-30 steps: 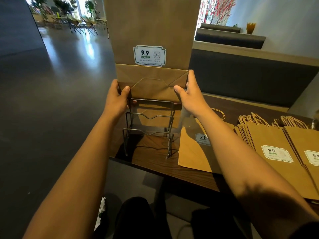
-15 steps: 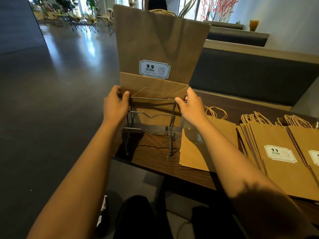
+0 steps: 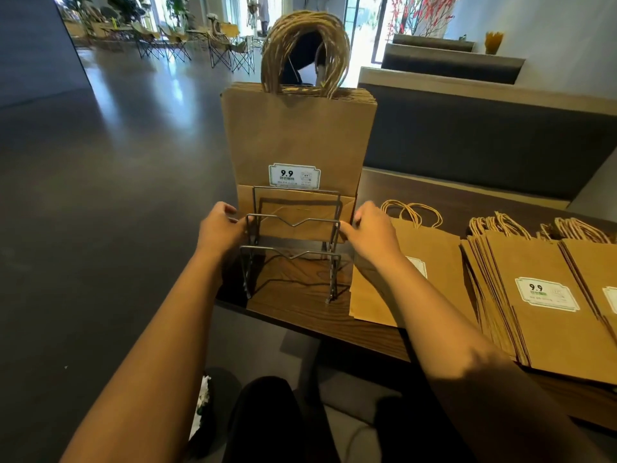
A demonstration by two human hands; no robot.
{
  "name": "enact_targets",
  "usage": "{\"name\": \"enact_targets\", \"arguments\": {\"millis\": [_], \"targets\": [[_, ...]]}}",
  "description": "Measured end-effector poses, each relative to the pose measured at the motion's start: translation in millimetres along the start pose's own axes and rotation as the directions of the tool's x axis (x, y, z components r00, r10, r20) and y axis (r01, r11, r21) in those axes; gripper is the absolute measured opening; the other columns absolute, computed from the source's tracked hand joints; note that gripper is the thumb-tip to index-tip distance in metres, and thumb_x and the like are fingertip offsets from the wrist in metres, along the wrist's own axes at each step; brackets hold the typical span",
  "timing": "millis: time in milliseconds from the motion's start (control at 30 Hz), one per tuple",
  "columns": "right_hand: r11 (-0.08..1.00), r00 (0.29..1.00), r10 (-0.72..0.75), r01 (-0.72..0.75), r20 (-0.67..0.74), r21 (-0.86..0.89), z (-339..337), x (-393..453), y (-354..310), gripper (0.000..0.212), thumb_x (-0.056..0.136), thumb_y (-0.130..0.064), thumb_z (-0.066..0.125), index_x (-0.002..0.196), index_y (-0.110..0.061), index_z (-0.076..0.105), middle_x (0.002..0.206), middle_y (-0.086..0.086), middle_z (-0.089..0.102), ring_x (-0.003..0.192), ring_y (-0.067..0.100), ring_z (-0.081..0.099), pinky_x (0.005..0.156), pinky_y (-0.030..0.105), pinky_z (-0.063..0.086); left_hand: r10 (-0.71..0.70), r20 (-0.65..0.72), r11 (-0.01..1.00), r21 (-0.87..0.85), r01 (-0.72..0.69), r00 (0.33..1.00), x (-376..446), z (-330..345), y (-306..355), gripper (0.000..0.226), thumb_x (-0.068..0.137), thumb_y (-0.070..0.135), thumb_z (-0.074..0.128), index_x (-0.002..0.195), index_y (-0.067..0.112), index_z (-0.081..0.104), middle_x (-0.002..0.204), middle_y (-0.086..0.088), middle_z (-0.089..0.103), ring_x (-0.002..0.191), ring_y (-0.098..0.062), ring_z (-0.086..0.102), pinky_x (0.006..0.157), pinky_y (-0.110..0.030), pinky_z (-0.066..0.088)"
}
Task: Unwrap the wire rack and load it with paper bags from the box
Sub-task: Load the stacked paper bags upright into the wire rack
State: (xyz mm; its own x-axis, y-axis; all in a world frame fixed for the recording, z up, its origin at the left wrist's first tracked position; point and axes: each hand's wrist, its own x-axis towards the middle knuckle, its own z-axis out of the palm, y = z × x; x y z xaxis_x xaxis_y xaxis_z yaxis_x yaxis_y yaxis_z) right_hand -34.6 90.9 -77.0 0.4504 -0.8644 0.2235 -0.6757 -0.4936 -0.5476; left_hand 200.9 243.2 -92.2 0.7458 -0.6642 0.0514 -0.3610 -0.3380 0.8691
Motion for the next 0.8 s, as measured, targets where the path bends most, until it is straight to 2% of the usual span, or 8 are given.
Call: {"name": "enact_targets", "arguments": {"millis": [100,200,300,433,500,567,667,800], "targets": [[0.966,0.993,0.026,-0.056,0.119,0.254,1.6,1.6,5.8,0.059,0.092,-0.033,0.074,0.136,-0.019,0.037,0.139,0.007,0.053,0.129,0.025,0.052,0.101,0.045,0.052,-0.001,0.153,0.996,-0.090,0.015,0.988,1.3,4.5,-6.4,0.032,0.100,0.037,0.058,0.124,0.016,0.060,0.113,-0.006,0.069,0.102,-0.024,0.067,0.094,-0.049,0.056],[0.894,0.975,-0.027,-0.075,0.220,0.442,6.9,2.3,11.4,0.023,0.100,-0.024,0.063,0.116,-0.026,0.047,0.110,-0.010,0.062,0.107,0.011,0.060,0.087,0.035,0.054,0.007,0.196,0.968,-0.248,0.043,0.981,-1.5,7.4,-7.8,0.029,0.104,0.027,0.056,0.128,0.012,0.060,0.115,-0.009,0.070,0.104,-0.026,0.069,0.097,-0.048,0.056],[0.887,0.984,-0.059,-0.027,0.170,0.461,12.4,1.6,15.0,0.013,0.102,-0.025,0.060,0.108,-0.029,0.049,0.099,-0.011,0.063,0.089,0.005,0.059,0.073,0.028,0.047,-0.032,0.206,0.924,-0.367,0.107,0.978,1.6,9.9,-10.1,0.033,0.103,0.020,0.060,0.134,0.009,0.056,0.118,-0.013,0.069,0.104,-0.029,0.070,0.092,-0.044,0.058],[0.871,0.995,-0.043,-0.007,0.090,0.492,23.4,1.1,16.3,0.012,0.102,-0.026,0.059,0.105,-0.032,0.049,0.108,-0.003,0.067,0.104,0.016,0.065,0.089,0.041,0.056,-0.026,0.193,0.920,-0.379,0.099,0.981,2.6,11.8,-10.4,0.033,0.104,0.020,0.059,0.135,0.010,0.054,0.121,-0.016,0.067,0.101,-0.026,0.069,0.079,-0.035,0.059],[0.860,0.993,-0.039,-0.023,0.111,0.511,28.3,0.4,16.1,0.011,0.103,-0.029,0.057,0.107,-0.035,0.049,0.113,-0.004,0.066,0.108,0.015,0.065,0.093,0.045,0.056,-0.035,0.187,0.914,-0.392,0.107,0.982,1.6,14.3,-10.1,0.031,0.105,0.021,0.057,0.135,0.011,0.054,0.121,-0.020,0.067,0.097,-0.027,0.069,0.080,-0.042,0.060],[0.853,0.988,-0.028,-0.054,0.149,0.520,33.0,0.9,18.0,0.013,0.102,-0.036,0.055,0.114,-0.038,0.049,0.124,-0.003,0.065,0.115,0.017,0.063,0.097,0.050,0.055,-0.075,0.202,0.905,-0.397,0.152,0.976,1.1,14.5,-9.6,0.030,0.105,0.025,0.057,0.134,0.016,0.054,0.121,-0.020,0.067,0.097,-0.034,0.069,0.091,-0.055,0.056],[0.867,0.985,-0.008,-0.080,0.175,0.493,31.8,1.9,18.9,0.025,0.102,-0.034,0.057,0.125,-0.027,0.052,0.121,-0.007,0.066,0.113,0.011,0.061,0.100,0.047,0.053,-0.129,0.225,0.868,-0.445,0.219,0.966,-2.8,10.9,-1.8,0.031,0.105,0.024,0.055,0.135,0.019,0.056,0.120,-0.014,0.069,0.109,-0.035,0.069,0.098,-0.052,0.055],[0.862,0.980,0.001,-0.101,0.198,0.497,22.9,-0.3,18.2,0.039,0.100,-0.031,0.062,0.136,-0.026,0.049,0.129,-0.006,0.064,0.123,0.016,0.059,0.105,0.045,0.050,-0.158,0.217,0.877,-0.417,0.238,0.963,-7.6,1.0,15.9,0.026,0.102,0.021,0.054,0.127,0.016,0.063,0.114,-0.011,0.074,0.101,-0.027,0.071,0.089,-0.042,0.057]]}}
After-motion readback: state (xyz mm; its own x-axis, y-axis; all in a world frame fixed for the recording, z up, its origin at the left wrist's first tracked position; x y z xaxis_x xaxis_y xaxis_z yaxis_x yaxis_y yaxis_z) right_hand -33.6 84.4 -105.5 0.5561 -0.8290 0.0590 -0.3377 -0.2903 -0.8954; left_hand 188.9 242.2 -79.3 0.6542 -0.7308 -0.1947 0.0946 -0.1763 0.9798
